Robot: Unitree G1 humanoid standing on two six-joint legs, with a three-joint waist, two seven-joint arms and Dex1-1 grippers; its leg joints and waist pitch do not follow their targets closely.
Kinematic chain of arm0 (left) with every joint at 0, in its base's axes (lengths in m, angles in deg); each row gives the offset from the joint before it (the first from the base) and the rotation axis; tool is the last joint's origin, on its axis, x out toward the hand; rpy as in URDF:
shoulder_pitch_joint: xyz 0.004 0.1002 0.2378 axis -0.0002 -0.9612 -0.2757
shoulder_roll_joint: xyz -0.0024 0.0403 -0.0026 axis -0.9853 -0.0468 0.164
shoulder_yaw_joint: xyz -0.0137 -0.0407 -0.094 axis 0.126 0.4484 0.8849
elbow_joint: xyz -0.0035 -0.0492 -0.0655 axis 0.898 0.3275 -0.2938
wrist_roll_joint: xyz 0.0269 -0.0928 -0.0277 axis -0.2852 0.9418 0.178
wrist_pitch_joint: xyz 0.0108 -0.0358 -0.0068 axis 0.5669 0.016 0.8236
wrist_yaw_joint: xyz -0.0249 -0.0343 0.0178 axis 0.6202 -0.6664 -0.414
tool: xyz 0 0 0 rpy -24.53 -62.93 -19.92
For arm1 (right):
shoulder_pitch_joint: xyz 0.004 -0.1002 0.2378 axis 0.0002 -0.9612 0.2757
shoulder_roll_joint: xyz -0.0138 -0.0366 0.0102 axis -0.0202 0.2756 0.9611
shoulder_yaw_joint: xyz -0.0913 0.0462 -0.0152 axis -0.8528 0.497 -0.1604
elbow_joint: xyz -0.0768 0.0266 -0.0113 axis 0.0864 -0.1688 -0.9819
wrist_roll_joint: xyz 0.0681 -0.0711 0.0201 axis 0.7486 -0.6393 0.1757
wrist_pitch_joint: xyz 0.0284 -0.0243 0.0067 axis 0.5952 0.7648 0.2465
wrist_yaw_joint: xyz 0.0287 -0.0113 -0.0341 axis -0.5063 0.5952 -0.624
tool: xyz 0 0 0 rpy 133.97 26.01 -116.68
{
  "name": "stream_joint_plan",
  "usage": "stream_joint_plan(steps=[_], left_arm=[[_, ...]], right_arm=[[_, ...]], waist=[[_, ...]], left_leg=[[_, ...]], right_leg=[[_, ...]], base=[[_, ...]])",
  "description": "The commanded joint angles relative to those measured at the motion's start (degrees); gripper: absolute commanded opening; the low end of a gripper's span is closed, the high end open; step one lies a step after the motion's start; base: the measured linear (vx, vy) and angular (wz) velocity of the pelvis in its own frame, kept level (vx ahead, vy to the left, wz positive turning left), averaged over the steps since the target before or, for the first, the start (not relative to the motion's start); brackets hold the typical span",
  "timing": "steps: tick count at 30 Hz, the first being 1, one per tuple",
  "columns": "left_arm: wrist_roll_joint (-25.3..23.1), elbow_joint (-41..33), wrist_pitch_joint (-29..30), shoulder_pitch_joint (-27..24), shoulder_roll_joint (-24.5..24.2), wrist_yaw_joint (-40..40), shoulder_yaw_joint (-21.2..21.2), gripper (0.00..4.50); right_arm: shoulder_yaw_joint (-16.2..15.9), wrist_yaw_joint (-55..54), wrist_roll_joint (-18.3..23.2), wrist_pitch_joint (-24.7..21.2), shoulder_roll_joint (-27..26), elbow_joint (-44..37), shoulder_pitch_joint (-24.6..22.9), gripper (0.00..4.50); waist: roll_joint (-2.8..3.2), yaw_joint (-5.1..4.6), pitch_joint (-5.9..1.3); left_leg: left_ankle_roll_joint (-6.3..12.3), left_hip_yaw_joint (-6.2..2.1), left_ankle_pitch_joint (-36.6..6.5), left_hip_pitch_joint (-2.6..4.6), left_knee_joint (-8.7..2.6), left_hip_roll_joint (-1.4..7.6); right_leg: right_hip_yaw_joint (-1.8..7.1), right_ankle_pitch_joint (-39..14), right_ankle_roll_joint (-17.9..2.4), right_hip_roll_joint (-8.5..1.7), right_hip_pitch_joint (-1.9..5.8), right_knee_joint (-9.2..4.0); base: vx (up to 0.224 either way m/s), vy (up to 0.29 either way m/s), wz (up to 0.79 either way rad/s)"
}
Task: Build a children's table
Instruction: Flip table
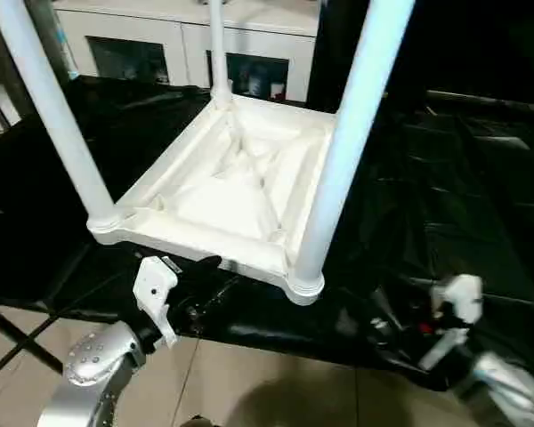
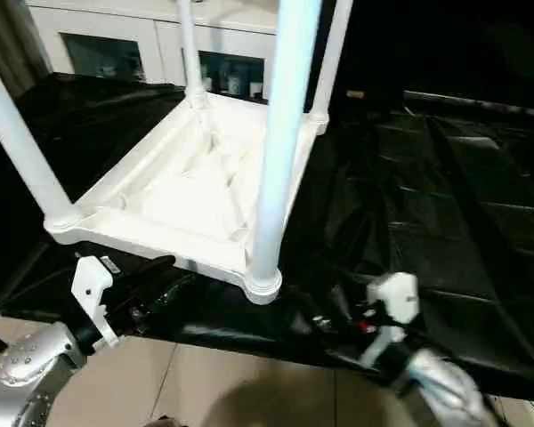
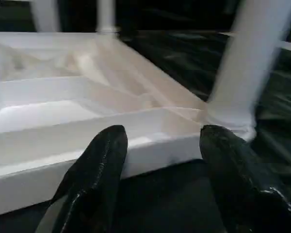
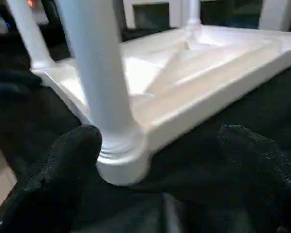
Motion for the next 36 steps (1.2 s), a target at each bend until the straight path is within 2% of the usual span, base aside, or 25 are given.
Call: stream_joint_plan(steps=[1,4,5,7,9,11,13,17,18,20,22,24,25,27,28,29,30,31,32,33,34,35,36], left_arm=[[-0.78,-0.01,0.22,1.28,1.37,-1.90,-0.26,2.81],[-0.60,0.27,1.19,1.38,1.51,-2.00,-1.13,2.81],[-0.63,0.34,1.32,1.11,0.76,-1.18,-1.58,2.81],[-0.46,0.20,1.55,1.01,0.32,-0.95,-1.66,2.81],[0.05,-0.37,2.56,1.08,-0.39,-0.46,-1.19,2.81],[0.08,-0.39,2.63,1.18,-0.44,-0.50,-1.00,2.81],[-0.24,-0.15,2.55,1.44,-0.52,-0.84,-0.52,2.81],[-0.33,0.23,2.34,1.32,-0.75,-1.54,-0.09,2.81],[-0.66,0.29,1.99,1.16,-0.56,-2.51,0.16,2.81],[-0.87,0.22,1.83,0.68,-0.31,-3.38,0.44,2.81],[-0.53,-0.48,1.59,-0.44,-0.01,-4.06,1.13,2.81],[-0.03,-1.24,1.75,-1.63,-0.21,-3.89,1.62,2.81],[0.11,-1.53,1.91,-2.03,-0.33,-3.78,1.75,2.81],[0.40,-1.85,1.61,-3.17,-0.70,-3.49,2.42,2.81],[0.40,-1.92,1.25,-3.73,-0.90,-3.59,2.96,2.81],[0.50,-2.05,1.01,-4.25,-1.10,-3.80,3.56,2.81],[0.59,-2.08,0.98,-4.39,-1.15,-3.84,3.78,2.81],[0.84,-2.17,0.90,-4.74,-1.30,-3.93,4.34,2.81],[1.20,-2.22,-0.02,-5.53,-1.84,-4.36,5.97,2.81],[1.50,-2.14,-1.06,-6.07,-2.17,-4.98,7.78,2.81],[1.56,-2.11,-1.34,-6.19,-2.21,-5.21,8.32,2.81],[1.93,-2.15,-1.53,-6.31,-2.13,-5.56,9.27,2.81],[2.39,-2.11,-1.69,-6.46,-2.12,-5.75,10.17,2.81]], right_arm=[[-1.64,2.47,1.12,-1.68,0.93,-1.59,-0.80,4.29],[-5.90,5.54,0.55,-3.52,2.87,-3.92,-1.73,4.29],[-7.44,5.46,-1.12,-2.96,2.52,-3.66,-0.62,4.29],[-7.70,4.87,-1.87,-2.48,2.07,-3.11,0.23,4.29],[-8.18,1.84,-4.61,-1.11,0.49,-0.03,4.46,4.29],[-8.01,0.77,-5.14,-0.80,-0.21,1.09,5.75,4.29],[-7.36,-3.23,-7.11,-0.03,-1.98,4.40,9.37,4.29],[-7.42,-4.74,-6.29,0.20,-4.02,6.65,11.86,4.29],[-7.07,-5.16,-4.91,0.05,-5.88,7.56,12.85,4.29],[-6.81,-5.35,-4.79,0.58,-6.82,8.32,13.30,4.29],[-6.63,-5.20,-4.55,1.40,-7.62,9.97,14.00,4.29],[-7.10,-4.16,-4.39,2.06,-7.73,10.67,14.24,4.29],[-7.31,-3.87,-4.50,2.34,-7.66,10.73,14.25,4.29],[-8.06,-2.16,-3.91,2.63,-7.57,10.36,13.97,4.29],[-8.36,-1.68,-3.99,2.82,-7.42,10.17,13.93,4.29],[-8.53,-0.94,-3.76,2.79,-7.40,9.98,13.95,4.29],[-8.58,-0.75,-3.73,2.79,-7.38,9.94,13.98,4.29],[-8.71,-0.26,-3.63,2.79,-7.32,9.84,14.08,4.29],[-8.85,-0.76,-4.39,3.12,-7.51,10.54,15.05,4.29],[-9.13,-1.27,-5.33,3.89,-7.73,11.52,16.18,4.29],[-9.22,-1.41,-5.66,4.23,-7.77,11.84,16.51,4.29],[-9.31,-1.45,-6.03,4.84,-7.71,12.20,16.87,4.29],[-9.40,-1.38,-6.14,5.07,-7.75,12.44,17.14,4.29]], waist=[[0.32,-0.11,-1.86],[0.21,0.07,-2.15],[0.19,-0.01,-2.36],[0.27,-0.28,-2.38],[0.27,-0.51,-2.45],[0.40,-0.81,-2.34],[0.56,-0.81,-2.49],[0.47,-0.62,-2.61],[0.08,-0.62,-2.59],[0.03,-0.68,-2.44],[-0.09,-0.70,-2.49],[0.09,-0.78,-2.39],[-0.31,-0.95,-2.36],[-0.10,-0.88,-2.34],[-0.36,-0.93,-2.26],[-0.30,-0.88,-2.26],[-0.49,-0.81,-2.24],[-0.92,-0.85,-2.22],[-0.82,-0.77,-2.22],[-1.12,-0.82,-2.23],[-0.83,-0.94,-2.23],[-1.35,-0.86,-2.24],[-1.18,-0.82,-2.22]], left_leg=[[-0.32,-1.85,-14.90,1.23,-5.58,3.96],[0.83,-1.83,-11.48,0.97,-5.35,3.94],[1.66,-1.86,-9.44,0.85,-5.14,3.86],[1.80,-1.87,-8.99,0.80,-5.17,3.80],[1.61,-1.89,-9.46,1.00,-5.19,3.87],[1.02,-1.72,-9.77,1.19,-5.23,3.84],[0.67,-1.63,-9.42,1.31,-5.13,3.87],[0.79,-1.54,-8.06,1.16,-5.00,3.84],[1.16,-1.49,-8.08,1.14,-5.03,3.81],[0.96,-1.52,-9.07,1.05,-5.23,3.83],[0.84,-1.48,-9.27,1.11,-5.18,3.95],[0.79,-1.49,-9.62,1.10,-5.29,3.93],[0.98,-1.48,-9.64,0.99,-5.32,3.93],[1.08,-1.46,-9.73,1.12,-5.30,3.94],[1.20,-1.44,-10.15,1.08,-5.36,3.99],[1.21,-1.47,-10.06,1.05,-5.37,3.99],[1.45,-1.45,-9.86,1.05,-5.37,3.95],[1.61,-1.36,-9.76,1.05,-5.33,3.93],[1.67,-1.40,-9.56,1.12,-5.38,3.96],[1.79,-1.47,-9.01,0.92,-5.36,3.91],[1.45,-1.48,-9.05,0.97,-5.48,3.93],[1.46,-1.40,-9.31,1.16,-5.43,4.01],[1.38,-1.45,-9.17,1.22,-5.44,4.02]], right_leg=[[2.94,-6.09,-8.71,-6.14,-0.01,-5.83],[2.80,-1.68,-8.47,-6.12,0.35,-5.51],[2.69,1.90,-8.21,-6.05,0.47,-5.17],[2.57,2.91,-8.43,-6.05,0.39,-5.04],[2.47,2.71,-9.10,-5.93,0.27,-4.88],[2.47,2.14,-10.23,-5.89,0.10,-4.94],[2.53,2.70,-10.55,-5.96,0.14,-4.83],[2.53,6.01,-10.51,-5.86,0.43,-4.50],[2.49,6.74,-10.44,-5.85,0.42,-4.44],[2.49,3.91,-10.49,-6.01,0.44,-4.61],[2.52,3.30,-10.49,-6.06,0.39,-4.58],[2.53,2.70,-10.47,-6.05,0.30,-4.71],[2.54,2.43,-10.43,-6.06,0.42,-4.74],[2.56,2.03,-10.15,-5.98,0.26,-4.79],[2.58,1.62,-10.08,-5.99,0.25,-4.89],[2.59,1.54,-10.04,-6.04,0.27,-4.85],[2.58,1.32,-9.94,-6.03,0.25,-4.86],[2.57,1.20,-9.96,-5.99,0.25,-4.91],[2.53,0.85,-9.90,-6.00,0.17,-4.91],[2.48,1.03,-10.01,-6.06,0.27,-4.78],[2.41,0.84,-9.71,-5.95,0.16,-4.78],[2.41,0.85,-9.62,-5.93,0.05,-4.88],[2.47,1.23,-9.60,-5.95,0.00,-4.76]], base=[[0.000,0.000,0.00],[0.000,0.000,0.00],[0.000,0.000,0.00],[0.000,0.000,0.00],[0.000,0.000,0.00],[0.000,0.000,0.00],[0.000,0.000,0.00],[0.000,0.000,0.00],[0.000,0.000,0.00],[0.000,0.000,0.00],[0.000,0.000,0.00],[0.000,0.000,0.00],[0.000,0.000,0.00],[0.000,0.000,0.00],[0.000,0.000,0.00],[0.000,0.000,0.00],[0.000,0.000,0.00],[0.000,0.000,0.00],[0.000,0.000,0.00],[0.000,0.000,0.00],[0.000,0.000,0.00],[0.000,0.000,0.00],[0.000,0.000,0.00]])
